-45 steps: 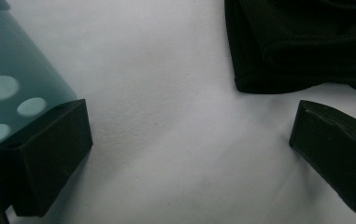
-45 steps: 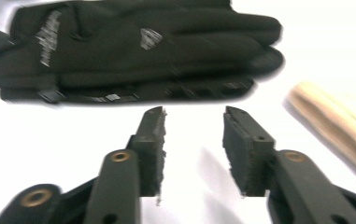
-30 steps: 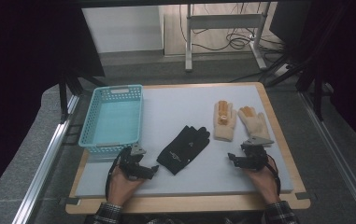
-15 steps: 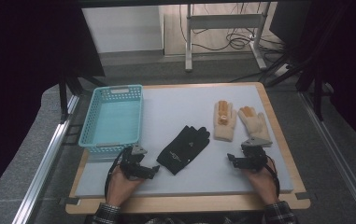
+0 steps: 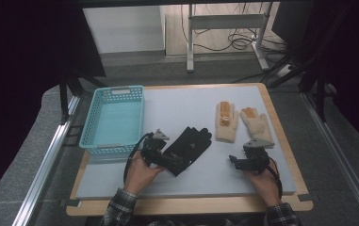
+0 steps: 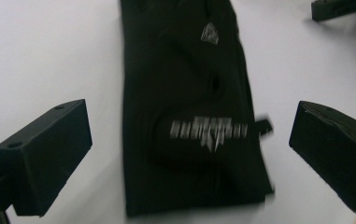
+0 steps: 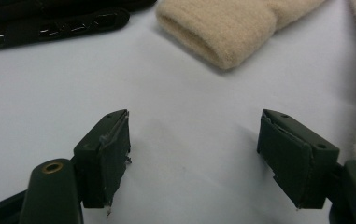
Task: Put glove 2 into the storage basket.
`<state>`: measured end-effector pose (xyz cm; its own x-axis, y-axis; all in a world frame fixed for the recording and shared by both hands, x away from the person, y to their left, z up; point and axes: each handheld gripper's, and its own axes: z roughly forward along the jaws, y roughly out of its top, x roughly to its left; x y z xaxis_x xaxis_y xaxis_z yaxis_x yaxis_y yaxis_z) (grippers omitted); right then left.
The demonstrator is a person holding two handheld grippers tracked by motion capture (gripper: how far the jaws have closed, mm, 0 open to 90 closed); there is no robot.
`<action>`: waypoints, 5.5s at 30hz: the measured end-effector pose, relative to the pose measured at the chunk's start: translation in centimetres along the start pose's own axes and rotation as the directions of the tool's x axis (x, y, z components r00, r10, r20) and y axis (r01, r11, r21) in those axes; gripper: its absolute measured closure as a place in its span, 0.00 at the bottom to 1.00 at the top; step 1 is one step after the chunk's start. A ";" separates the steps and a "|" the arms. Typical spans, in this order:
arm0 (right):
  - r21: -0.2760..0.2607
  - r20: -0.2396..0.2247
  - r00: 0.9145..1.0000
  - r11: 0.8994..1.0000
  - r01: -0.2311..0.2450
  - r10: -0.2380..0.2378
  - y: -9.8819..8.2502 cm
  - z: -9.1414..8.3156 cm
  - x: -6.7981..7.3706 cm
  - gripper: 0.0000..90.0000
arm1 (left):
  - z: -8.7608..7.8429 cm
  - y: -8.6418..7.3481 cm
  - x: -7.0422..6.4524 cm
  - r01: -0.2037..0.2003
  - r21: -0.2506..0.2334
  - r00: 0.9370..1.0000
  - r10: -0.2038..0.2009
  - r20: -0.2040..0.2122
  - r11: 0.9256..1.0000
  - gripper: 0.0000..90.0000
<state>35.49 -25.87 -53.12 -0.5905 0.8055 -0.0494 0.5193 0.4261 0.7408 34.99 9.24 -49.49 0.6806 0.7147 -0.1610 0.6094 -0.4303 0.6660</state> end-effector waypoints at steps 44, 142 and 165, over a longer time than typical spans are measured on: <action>0.001 -0.006 1.000 1.000 0.004 -0.004 0.0 0.0 0.1 0.26 | 5.3 2.6 0.7 0.015 0.166 0.996 -0.001 -0.086 0.986 0.62; 0.000 -0.015 1.000 1.000 0.008 -0.008 0.0 0.0 0.1 0.24 | -6.1 -1.8 23.6 0.541 0.171 0.769 -0.402 -0.497 0.824 0.30; 0.000 -0.013 1.000 1.000 0.010 -0.010 0.0 0.0 0.1 0.24 | -9.7 -0.4 19.5 0.361 0.013 0.873 -0.333 -0.357 0.933 0.01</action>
<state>35.45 -25.78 -53.16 -0.6032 0.7961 -0.0482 0.5136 0.4340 0.7402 44.05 28.68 -45.86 0.2464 0.9637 -0.1024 0.8192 -0.1507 0.5533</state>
